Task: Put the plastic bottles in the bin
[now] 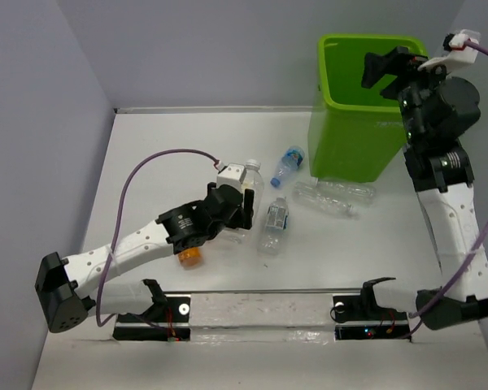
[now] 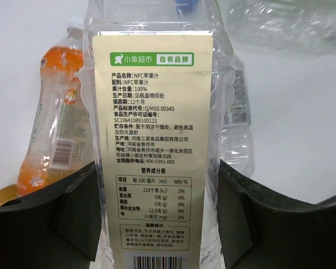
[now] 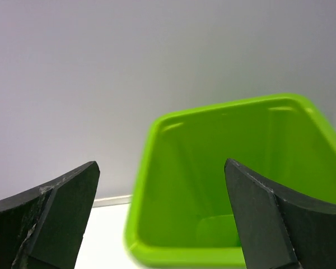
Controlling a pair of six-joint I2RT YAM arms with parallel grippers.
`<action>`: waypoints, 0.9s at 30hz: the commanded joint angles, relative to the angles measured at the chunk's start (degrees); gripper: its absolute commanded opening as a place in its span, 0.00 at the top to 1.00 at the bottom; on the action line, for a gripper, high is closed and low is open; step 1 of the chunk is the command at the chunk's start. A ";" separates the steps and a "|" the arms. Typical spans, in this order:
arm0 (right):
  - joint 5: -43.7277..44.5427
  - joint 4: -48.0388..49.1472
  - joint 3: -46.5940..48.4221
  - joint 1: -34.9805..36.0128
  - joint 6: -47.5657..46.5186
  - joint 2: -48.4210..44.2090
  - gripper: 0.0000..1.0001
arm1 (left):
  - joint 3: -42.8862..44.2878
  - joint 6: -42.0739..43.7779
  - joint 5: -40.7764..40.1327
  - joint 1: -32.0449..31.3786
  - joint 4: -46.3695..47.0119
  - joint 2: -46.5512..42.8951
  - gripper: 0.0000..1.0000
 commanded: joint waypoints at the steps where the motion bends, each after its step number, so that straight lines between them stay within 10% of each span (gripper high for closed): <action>1: -27.85 0.45 -9.25 0.16 11.30 -8.92 0.02 | 5.55 4.22 3.06 -0.34 9.20 -4.55 0.69; 7: -57.86 14.76 -29.38 0.16 24.93 -18.93 0.03 | 7.67 10.38 16.76 -0.25 22.73 -7.28 0.69; 17: -59.57 10.74 -34.93 0.16 23.62 -22.03 0.00 | 12.94 11.97 36.81 -0.43 32.41 -1.41 0.69; 27: -74.51 30.78 -42.05 0.16 36.35 -22.03 0.02 | 14.62 7.93 47.81 -0.51 39.35 2.38 0.69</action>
